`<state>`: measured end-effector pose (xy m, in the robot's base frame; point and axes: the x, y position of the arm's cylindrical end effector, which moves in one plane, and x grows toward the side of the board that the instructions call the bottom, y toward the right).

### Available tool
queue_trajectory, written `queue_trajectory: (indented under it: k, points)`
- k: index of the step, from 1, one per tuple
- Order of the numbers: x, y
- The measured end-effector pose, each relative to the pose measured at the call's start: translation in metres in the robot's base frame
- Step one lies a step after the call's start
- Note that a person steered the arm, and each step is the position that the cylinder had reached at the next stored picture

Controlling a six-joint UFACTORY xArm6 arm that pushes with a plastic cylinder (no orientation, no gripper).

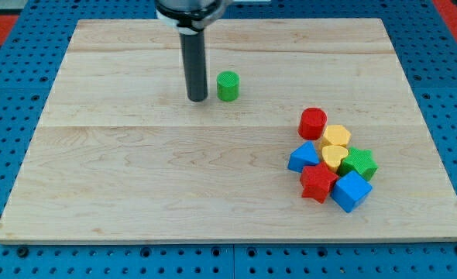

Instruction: Push the green circle into the red circle

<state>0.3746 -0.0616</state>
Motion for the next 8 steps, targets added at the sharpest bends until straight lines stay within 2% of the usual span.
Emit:
queue_trajectory:
  k: [1, 2, 4, 6, 8]
  points:
    - [-0.024, 0.001]
    - [-0.031, 0.021]
    - [0.024, 0.103]
    - [-0.006, 0.115]
    - [0.002, 0.153]
